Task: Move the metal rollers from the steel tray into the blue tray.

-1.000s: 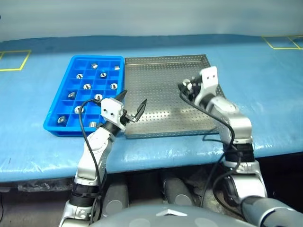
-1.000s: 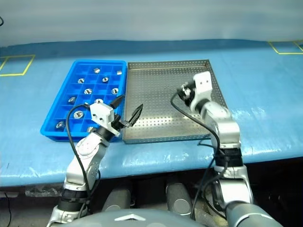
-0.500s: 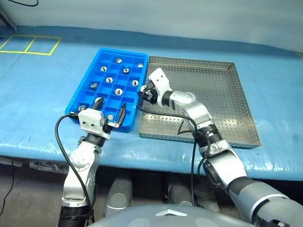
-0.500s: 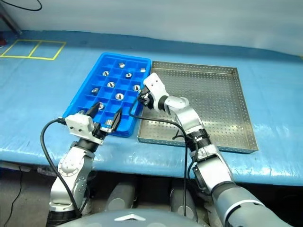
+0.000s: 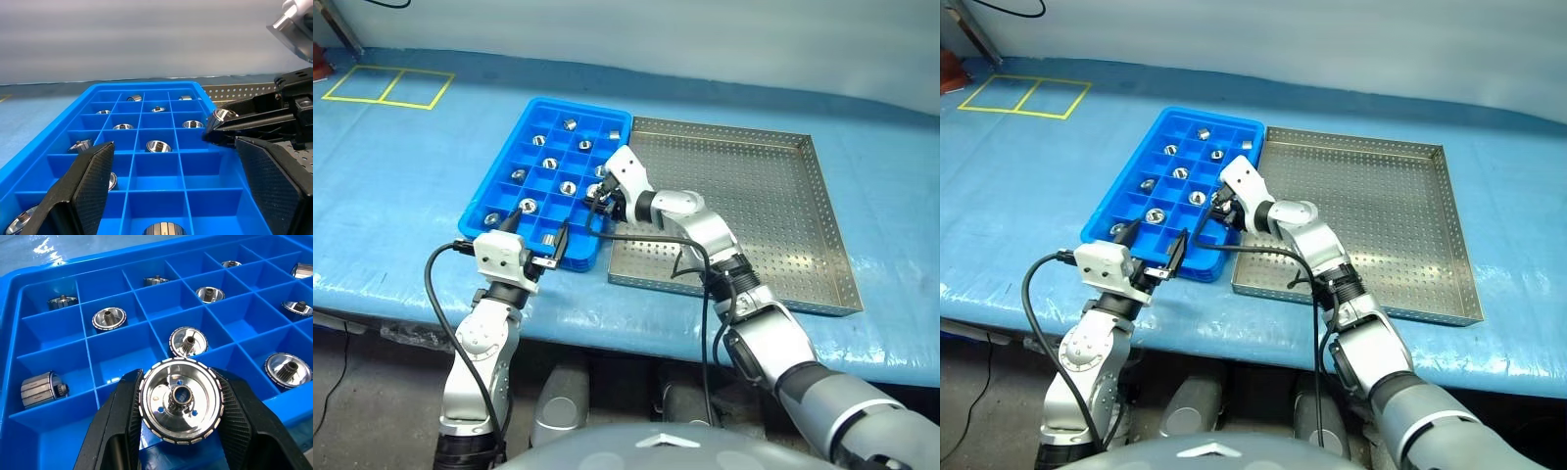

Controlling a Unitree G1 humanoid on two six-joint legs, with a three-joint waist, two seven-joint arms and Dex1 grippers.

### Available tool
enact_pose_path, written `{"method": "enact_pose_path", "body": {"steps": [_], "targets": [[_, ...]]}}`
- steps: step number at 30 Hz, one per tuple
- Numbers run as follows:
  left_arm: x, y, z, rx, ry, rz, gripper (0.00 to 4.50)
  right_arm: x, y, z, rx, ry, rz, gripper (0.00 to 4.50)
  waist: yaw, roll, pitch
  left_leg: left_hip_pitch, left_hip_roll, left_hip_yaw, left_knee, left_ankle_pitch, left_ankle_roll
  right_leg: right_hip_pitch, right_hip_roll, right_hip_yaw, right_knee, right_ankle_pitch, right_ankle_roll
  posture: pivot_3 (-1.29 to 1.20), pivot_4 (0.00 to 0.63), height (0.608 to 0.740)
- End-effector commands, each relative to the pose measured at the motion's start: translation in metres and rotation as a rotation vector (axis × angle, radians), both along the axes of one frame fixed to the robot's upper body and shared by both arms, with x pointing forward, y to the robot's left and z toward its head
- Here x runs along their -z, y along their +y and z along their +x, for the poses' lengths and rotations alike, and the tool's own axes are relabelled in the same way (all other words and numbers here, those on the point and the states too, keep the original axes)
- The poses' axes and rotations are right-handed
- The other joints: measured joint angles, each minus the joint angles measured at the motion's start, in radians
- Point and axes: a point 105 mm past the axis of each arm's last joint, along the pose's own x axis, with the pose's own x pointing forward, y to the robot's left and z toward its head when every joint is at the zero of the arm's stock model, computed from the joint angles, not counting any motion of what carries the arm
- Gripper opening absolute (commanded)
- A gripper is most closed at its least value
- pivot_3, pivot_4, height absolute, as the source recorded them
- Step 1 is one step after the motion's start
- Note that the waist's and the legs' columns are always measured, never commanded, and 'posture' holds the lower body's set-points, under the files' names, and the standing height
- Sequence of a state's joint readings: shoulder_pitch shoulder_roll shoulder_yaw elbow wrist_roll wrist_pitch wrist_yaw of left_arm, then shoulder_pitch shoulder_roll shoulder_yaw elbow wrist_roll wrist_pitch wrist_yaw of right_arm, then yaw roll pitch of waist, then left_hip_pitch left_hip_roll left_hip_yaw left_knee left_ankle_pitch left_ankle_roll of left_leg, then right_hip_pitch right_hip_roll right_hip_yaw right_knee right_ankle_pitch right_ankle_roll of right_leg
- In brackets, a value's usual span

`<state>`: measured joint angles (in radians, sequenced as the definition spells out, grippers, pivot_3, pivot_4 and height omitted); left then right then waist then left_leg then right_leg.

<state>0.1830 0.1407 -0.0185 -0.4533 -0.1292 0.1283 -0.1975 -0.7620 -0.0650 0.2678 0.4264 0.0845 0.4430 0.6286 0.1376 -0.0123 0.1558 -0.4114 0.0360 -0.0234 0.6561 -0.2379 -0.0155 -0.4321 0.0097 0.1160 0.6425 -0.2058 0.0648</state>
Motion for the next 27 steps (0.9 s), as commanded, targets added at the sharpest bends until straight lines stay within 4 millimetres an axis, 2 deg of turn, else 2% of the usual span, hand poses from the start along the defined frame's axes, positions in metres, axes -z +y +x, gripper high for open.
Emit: {"method": "enact_pose_path", "body": {"steps": [1,9,11,14,17,20,22,27], "targets": [[-0.018,-0.003,-0.003,0.012,-0.065,0.001,4.34,-0.006,0.008,-0.002,-0.027,-0.043,0.003,1.72,0.001,0.0,0.0,0.0,0.0,0.0,0.0,0.0,0.0,0.0,0.0,0.0,0.0,0.0,0.0,0.4,0.15,0.74],[-0.018,-0.004,-0.002,0.021,-0.065,0.007,4.34,0.009,0.009,-0.003,-0.027,-0.034,-0.06,1.72,0.004,0.0,0.0,0.0,0.0,0.0,0.0,0.0,0.0,0.0,0.0,0.0,0.0,0.0,0.0,0.4,0.15,0.74],[-0.018,-0.005,-0.002,0.024,-0.066,0.007,4.34,0.011,0.007,-0.002,-0.01,-0.037,-0.068,2.47,0.005,0.0,0.0,0.0,0.0,0.0,0.0,0.0,0.0,0.0,0.0,0.0,0.0,0.0,0.0,0.4,0.15,0.74],[-0.021,-0.006,0.0,0.031,-0.075,0.011,4.34,0.011,0.001,0.002,0.023,-0.064,-0.068,3.34,0.006,0.0,0.0,0.0,0.0,0.0,0.0,0.0,0.0,0.0,0.0,0.0,0.0,0.0,0.0,0.38,0.15,0.74],[-0.023,-0.009,0.005,0.05,-0.086,-0.001,4.34,-0.002,-0.009,0.005,0.07,-0.103,0.006,4.33,0.008,0.0,0.0,0.0,0.0,0.0,0.0,0.0,-0.001,0.0,0.0,0.0,0.0,0.0,0.0,0.32,0.15,0.74],[-0.022,-0.02,0.014,0.1,-0.083,0.01,4.34,-0.019,-0.029,0.008,0.157,-0.174,0.091,4.33,0.006,0.0,0.0,0.0,-0.001,0.0,0.0,0.0,-0.001,0.0,-0.001,0.0,-0.001,0.0,0.0,0.24,0.15,0.74],[-0.023,-0.032,0.021,0.16,-0.088,-0.001,4.34,-0.03,-0.048,0.007,0.221,-0.23,0.142,4.33,-0.006,0.0,0.0,-0.001,-0.001,0.0,0.001,0.0,-0.001,0.001,-0.001,0.0,-0.002,0.0,0.0,0.17,0.15,0.74],[-0.026,-0.054,0.034,0.288,-0.099,-0.025,4.34,-0.042,-0.091,-0.013,0.315,-0.303,0.212,4.33,-0.078,0.0,0.0,-0.001,-0.001,0.001,0.0,0.0,-0.001,0.0,-0.001,0.001,-0.002,0.0,0.0,0.01,0.15,0.74]]}}
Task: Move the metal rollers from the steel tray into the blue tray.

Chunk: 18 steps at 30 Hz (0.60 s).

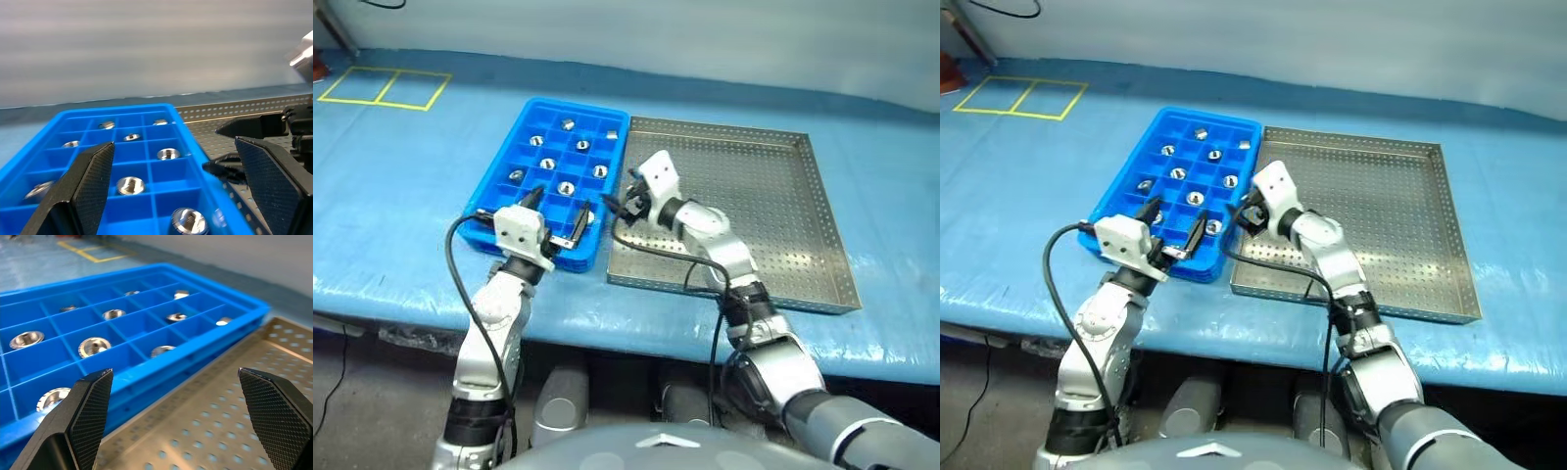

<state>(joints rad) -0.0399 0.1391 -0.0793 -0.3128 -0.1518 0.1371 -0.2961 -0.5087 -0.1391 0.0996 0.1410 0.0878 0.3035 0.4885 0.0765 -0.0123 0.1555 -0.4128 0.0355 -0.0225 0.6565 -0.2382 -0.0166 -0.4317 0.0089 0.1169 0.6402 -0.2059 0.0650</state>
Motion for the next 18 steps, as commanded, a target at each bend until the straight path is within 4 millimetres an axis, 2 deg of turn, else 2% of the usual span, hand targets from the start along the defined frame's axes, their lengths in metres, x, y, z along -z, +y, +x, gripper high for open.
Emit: {"method": "enact_pose_path", "body": {"steps": [1,7,9,13,18], "targets": [[-0.009,-0.019,0.004,0.11,-0.04,-0.02,4.34,-0.025,-0.023,-0.018,0.038,-0.121,0.046,4.33,-0.035,0.0,0.0,0.0,0.0,0.0,0.0,0.0,0.0,0.0,0.0,0.0,0.0,0.0,0.0,-0.02,0.15,0.74],[-0.005,-0.037,0.005,0.203,-0.026,-0.033,4.34,-0.015,-0.062,-0.048,0.144,-0.088,0.049,4.33,-0.131,0.0,0.0,0.001,0.0,0.0,-0.001,-0.001,0.001,0.0,0.0,0.001,0.002,0.001,0.005,-0.11,0.15,0.74],[-0.003,-0.04,0.003,0.224,-0.024,-0.031,4.42,-0.015,-0.071,-0.055,0.18,-0.084,0.057,4.47,-0.158,0.0,0.0,0.002,0.001,0.0,0.0,-0.001,0.001,0.0,0.001,0.002,0.003,0.001,0.005,-0.11,0.15,0.74],[-0.004,-0.044,0.0,0.259,-0.033,-0.032,4.42,-0.013,-0.081,-0.065,0.201,-0.081,0.046,4.47,-0.183,0.0,0.0,0.003,0.0,0.0,0.001,-0.001,0.001,0.002,0.001,0.003,0.004,-0.001,0.003,-0.11,0.15,0.74],[-0.003,-0.036,0.003,0.176,-0.075,0.021,4.42,-0.014,-0.087,-0.07,0.219,-0.136,0.006,4.47,-0.197,0.0,0.0,0.004,0.0,0.001,0.006,-0.001,0.001,0.004,0.001,0.004,0.004,0.0,0.004,-0.09,0.15,0.74]]}}
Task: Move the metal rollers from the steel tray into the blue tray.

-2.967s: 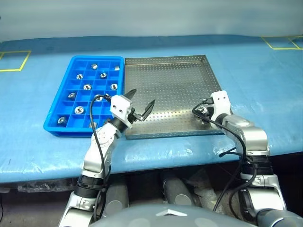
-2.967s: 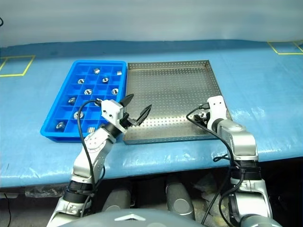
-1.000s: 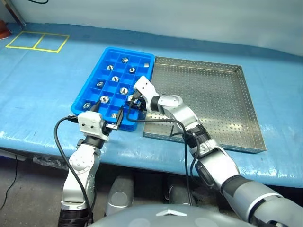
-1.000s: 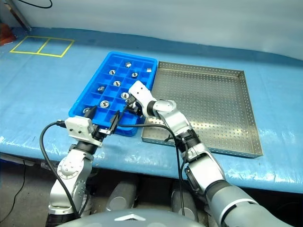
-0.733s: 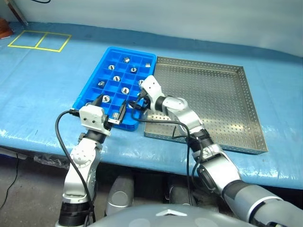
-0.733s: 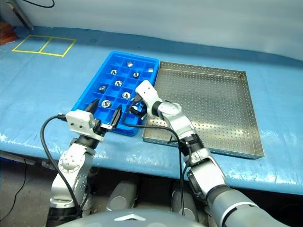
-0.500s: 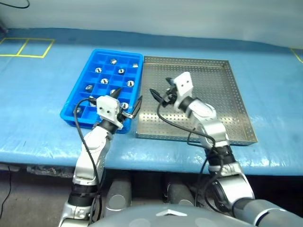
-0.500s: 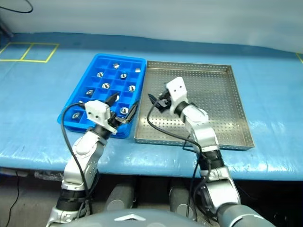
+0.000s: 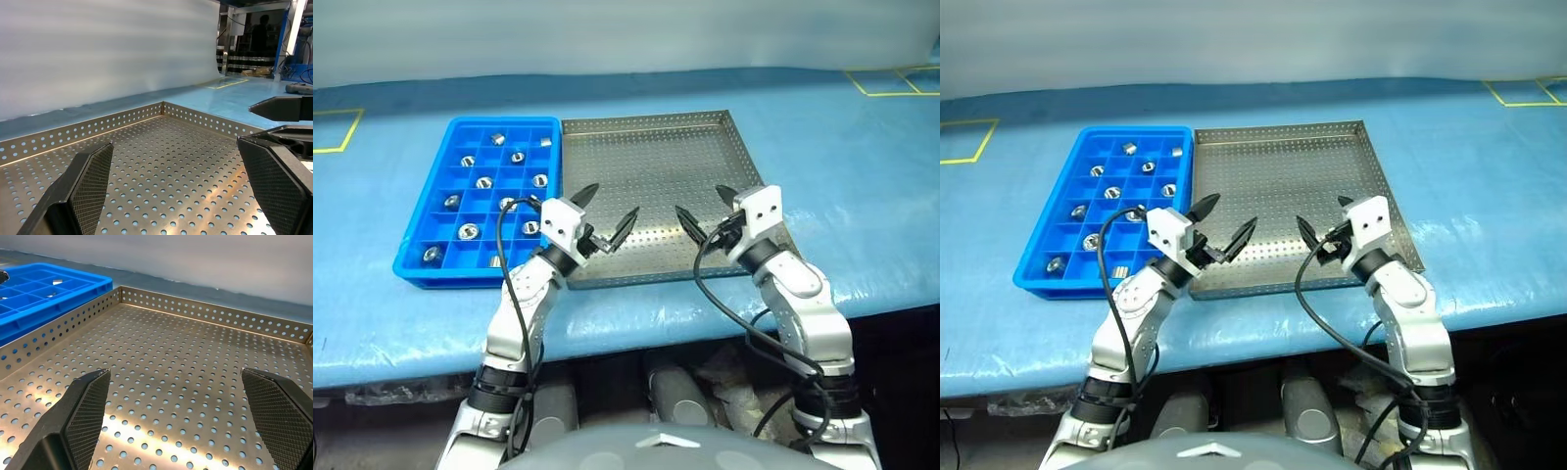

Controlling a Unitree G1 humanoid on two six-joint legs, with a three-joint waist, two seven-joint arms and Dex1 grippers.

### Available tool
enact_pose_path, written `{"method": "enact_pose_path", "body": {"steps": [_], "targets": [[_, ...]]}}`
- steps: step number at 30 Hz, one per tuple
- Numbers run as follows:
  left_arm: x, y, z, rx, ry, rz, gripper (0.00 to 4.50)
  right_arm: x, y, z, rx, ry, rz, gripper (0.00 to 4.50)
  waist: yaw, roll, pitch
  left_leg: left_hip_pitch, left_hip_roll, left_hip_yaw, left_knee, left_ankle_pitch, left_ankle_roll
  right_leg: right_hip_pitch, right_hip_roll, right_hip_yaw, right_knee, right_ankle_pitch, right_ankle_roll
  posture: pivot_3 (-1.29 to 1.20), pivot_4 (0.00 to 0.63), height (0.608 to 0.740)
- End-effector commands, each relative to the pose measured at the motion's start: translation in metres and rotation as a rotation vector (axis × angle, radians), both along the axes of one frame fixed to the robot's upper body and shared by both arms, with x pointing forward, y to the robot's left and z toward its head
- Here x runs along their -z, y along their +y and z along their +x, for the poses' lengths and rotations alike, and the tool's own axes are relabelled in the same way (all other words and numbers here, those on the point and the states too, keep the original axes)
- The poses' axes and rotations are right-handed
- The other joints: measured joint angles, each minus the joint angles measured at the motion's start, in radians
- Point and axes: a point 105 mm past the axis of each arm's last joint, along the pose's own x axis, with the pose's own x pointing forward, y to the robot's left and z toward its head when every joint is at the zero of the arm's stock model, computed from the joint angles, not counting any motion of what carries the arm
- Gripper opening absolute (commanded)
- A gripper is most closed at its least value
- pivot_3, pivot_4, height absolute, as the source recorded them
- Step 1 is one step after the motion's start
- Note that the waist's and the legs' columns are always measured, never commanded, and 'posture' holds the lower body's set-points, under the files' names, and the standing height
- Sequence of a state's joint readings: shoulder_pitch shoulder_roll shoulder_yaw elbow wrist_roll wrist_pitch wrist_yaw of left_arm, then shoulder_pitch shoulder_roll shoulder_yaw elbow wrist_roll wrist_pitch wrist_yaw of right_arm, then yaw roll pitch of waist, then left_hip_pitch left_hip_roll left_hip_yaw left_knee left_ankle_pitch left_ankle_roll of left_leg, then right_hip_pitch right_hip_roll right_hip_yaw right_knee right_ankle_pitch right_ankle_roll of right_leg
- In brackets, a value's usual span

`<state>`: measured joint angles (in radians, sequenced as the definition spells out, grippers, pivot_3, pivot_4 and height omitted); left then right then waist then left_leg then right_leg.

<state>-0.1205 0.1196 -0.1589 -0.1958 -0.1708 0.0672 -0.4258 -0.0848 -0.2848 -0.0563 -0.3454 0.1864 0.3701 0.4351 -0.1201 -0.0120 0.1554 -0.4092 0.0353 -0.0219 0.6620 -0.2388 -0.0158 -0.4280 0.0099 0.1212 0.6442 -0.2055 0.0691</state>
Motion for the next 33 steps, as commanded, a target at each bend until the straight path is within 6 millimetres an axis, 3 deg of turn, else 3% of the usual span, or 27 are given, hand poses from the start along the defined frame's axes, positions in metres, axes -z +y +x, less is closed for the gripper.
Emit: {"method": "enact_pose_path", "body": {"steps": [1,6,13,33], "targets": [[-0.003,0.005,0.0,-0.047,-0.05,0.017,4.42,-0.016,-0.001,-0.006,-0.019,-0.08,-0.004,4.47,0.0,0.0,0.0,0.0,0.0,0.0,0.0,0.0,0.0,0.0,0.0,0.0,0.0,0.0,0.0,-0.08,0.15,0.74],[0.003,0.003,-0.007,-0.01,-0.021,-0.018,4.42,-0.012,-0.003,-0.011,-0.035,-0.05,0.065,4.47,0.003,0.0,0.0,0.0,0.0,0.0,-0.001,0.0,0.0,0.0,0.0,0.0,0.0,0.0,0.0,-0.06,0.15,0.74],[0.011,-0.002,-0.009,0.006,-0.018,0.044,4.42,-0.005,-0.002,-0.007,-0.021,-0.047,0.012,4.47,0.006,0.0,0.0,0.0,-0.001,0.0,0.0,0.0,0.0,0.0,0.0,0.0,0.0,0.0,0.0,-0.06,0.15,0.74],[0.009,-0.007,-0.006,0.025,-0.023,0.022,4.42,-0.009,0.001,-0.007,-0.034,-0.048,0.014,4.47,0.005,0.0,0.0,0.0,0.0,0.0,-0.001,0.0,0.0,0.0,0.0,0.0,0.0,0.0,0.0,-0.08,0.15,0.74]]}}
